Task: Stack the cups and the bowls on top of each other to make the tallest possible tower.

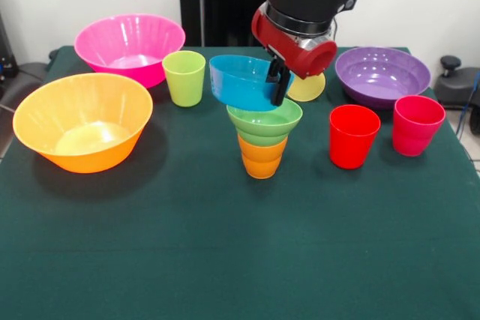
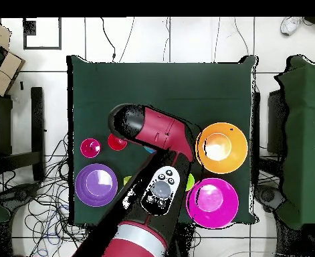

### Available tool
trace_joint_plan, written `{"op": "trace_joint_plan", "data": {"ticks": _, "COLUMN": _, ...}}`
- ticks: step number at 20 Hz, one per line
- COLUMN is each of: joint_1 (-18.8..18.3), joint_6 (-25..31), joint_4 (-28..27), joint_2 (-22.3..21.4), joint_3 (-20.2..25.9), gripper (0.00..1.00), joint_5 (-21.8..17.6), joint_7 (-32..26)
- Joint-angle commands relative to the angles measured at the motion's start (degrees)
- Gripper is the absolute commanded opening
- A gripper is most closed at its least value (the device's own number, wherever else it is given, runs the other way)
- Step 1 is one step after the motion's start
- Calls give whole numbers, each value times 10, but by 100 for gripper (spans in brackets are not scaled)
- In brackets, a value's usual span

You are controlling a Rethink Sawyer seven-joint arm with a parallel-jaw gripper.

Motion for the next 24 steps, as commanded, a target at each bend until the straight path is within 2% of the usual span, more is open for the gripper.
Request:
{"op": "trace_joint_plan", "data": {"ticks": 1, "joint_1": 5, "joint_6": 53, "joint_4": -11, "joint_2": 10, "joint_3": 35, "gripper": 0, "joint_5": 11, "joint_7": 114}}
{"op": "trace_joint_plan", "data": {"ticks": 14, "joint_1": 1, "joint_6": 40, "joint_4": 8, "joint_2": -3, "joint_3": 36, "gripper": 0, "joint_5": 7, "joint_7": 104}}
{"op": "trace_joint_plan", "data": {"ticks": 24, "joint_1": 11, "joint_6": 36, "joint_4": 5, "joint_2": 5, "joint_3": 33, "gripper": 0, "joint_5": 13, "joint_7": 124}}
